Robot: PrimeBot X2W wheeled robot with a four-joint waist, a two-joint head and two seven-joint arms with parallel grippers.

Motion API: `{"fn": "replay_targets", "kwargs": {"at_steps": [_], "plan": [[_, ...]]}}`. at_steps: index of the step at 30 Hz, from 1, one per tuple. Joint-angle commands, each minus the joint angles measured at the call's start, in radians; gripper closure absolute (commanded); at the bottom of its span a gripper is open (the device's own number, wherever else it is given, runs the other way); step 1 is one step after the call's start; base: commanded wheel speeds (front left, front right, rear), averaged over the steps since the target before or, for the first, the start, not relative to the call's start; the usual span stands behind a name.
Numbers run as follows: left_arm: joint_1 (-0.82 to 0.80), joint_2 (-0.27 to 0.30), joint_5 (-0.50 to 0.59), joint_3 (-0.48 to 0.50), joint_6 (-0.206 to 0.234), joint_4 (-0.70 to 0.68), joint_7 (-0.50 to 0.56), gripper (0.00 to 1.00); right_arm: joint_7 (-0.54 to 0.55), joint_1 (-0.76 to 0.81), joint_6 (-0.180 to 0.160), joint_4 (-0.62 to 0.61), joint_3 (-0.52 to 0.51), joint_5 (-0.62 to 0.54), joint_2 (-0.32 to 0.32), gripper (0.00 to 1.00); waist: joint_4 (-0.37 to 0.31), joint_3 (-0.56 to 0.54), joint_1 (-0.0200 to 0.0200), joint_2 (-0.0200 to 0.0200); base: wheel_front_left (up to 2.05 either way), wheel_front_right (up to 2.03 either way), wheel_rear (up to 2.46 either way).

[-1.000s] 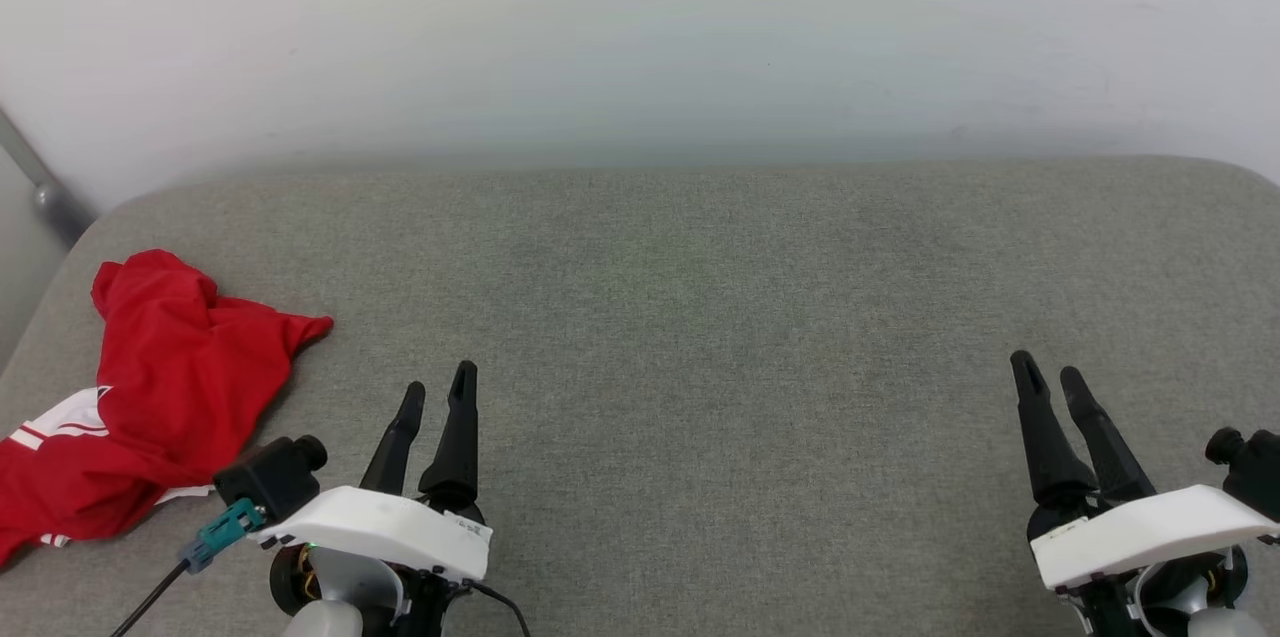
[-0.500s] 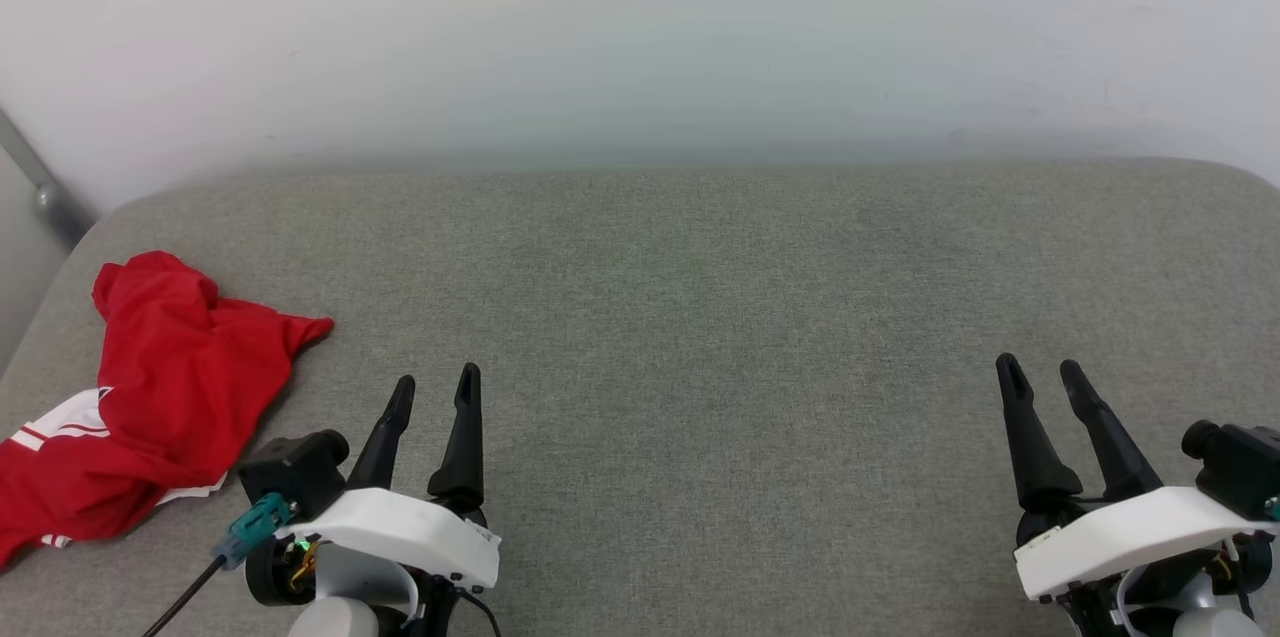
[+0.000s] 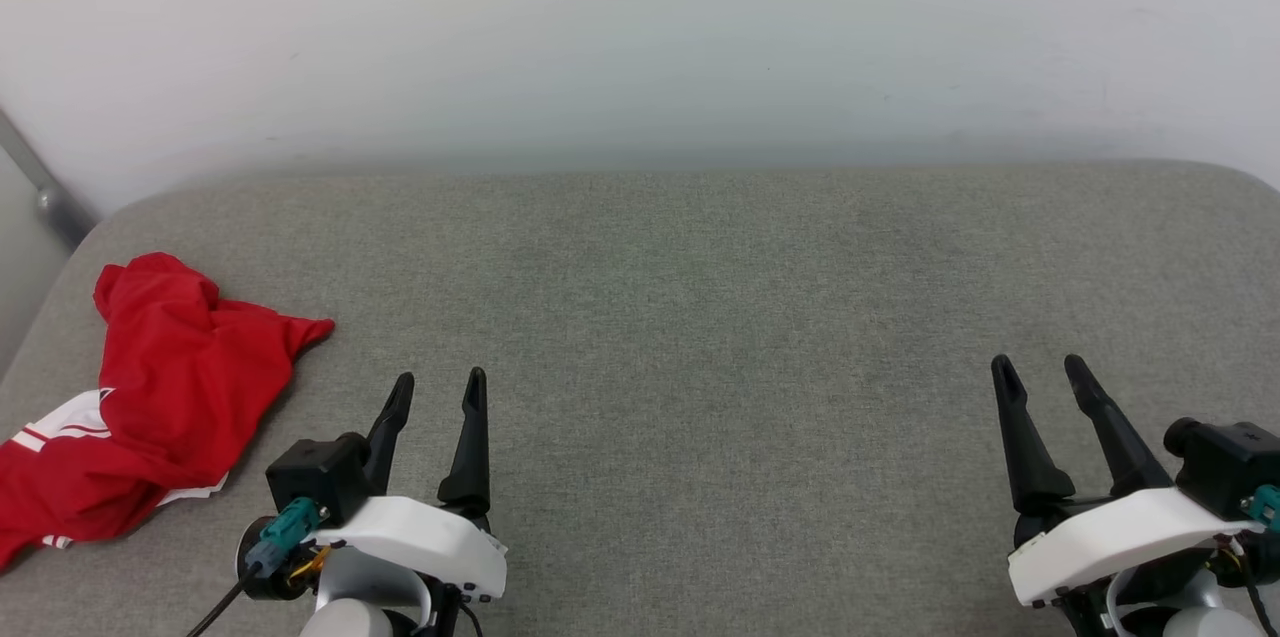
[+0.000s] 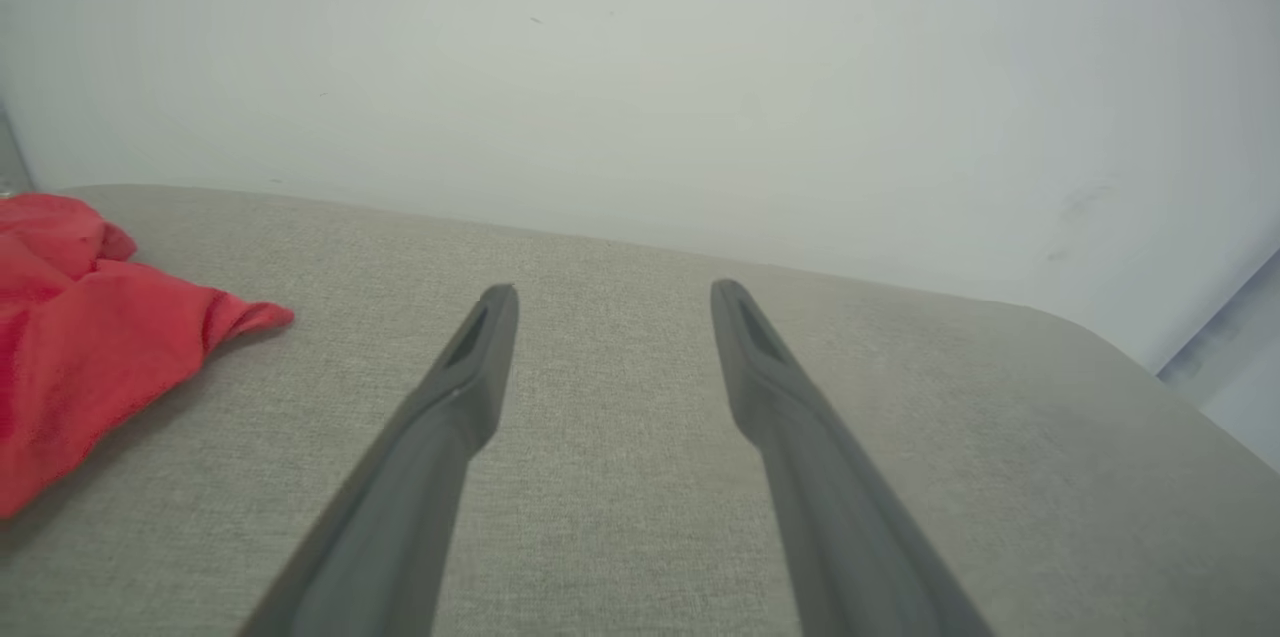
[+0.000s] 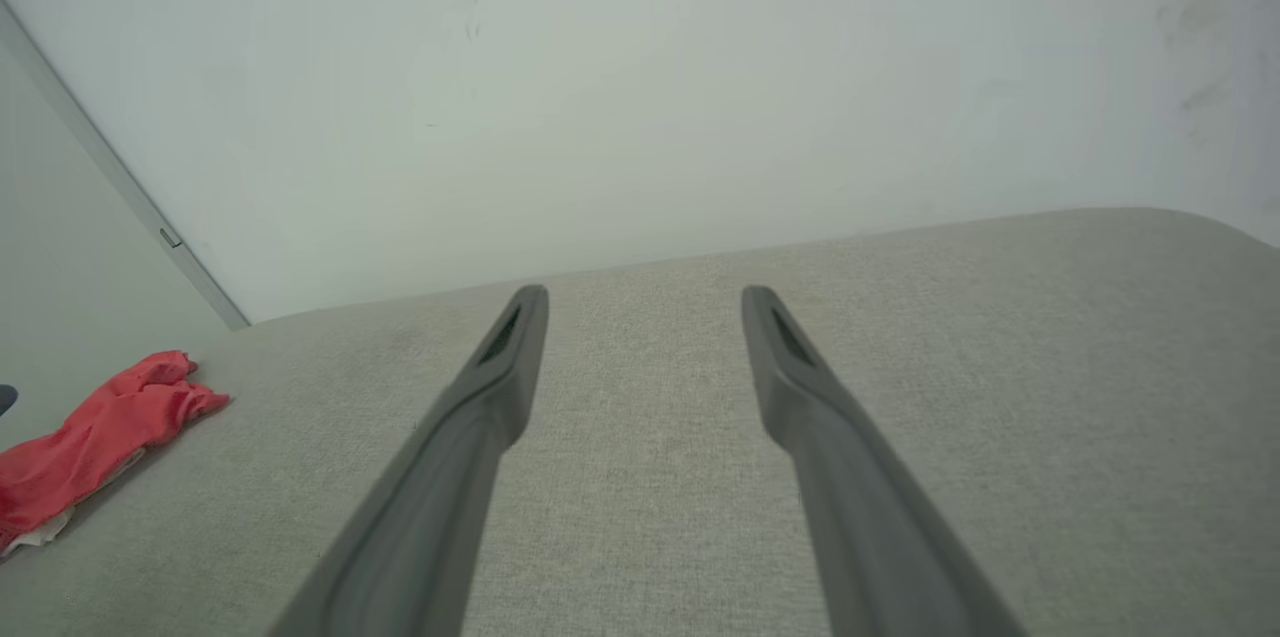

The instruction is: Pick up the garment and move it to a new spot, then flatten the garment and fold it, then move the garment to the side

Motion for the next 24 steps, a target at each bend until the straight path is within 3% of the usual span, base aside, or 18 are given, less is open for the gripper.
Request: {"fn": "replay_targets", "kwargs": {"at_steps": [1, 24], "plan": [[-0.018, 0.008, 0.024, -0.003, 0.004, -0.004, -0.01, 0.0, -0.006, 0.004, 0.0, -0.014, 0.001, -0.028, 0.002, 0.0, 0.0, -0.001, 0.0, 0.0, 0.0, 0.0, 0.0], [-0.01, -0.002, 0.176, 0.019, 0.013, 0.031, -0.06, 0.0, -0.018, 0.026, 0.0, -0.042, 0.009, -0.203, 0.009, 0.0, 0.007, -0.006, 0.0, 0.0, 0.0, 0.0, 0.0]]}}
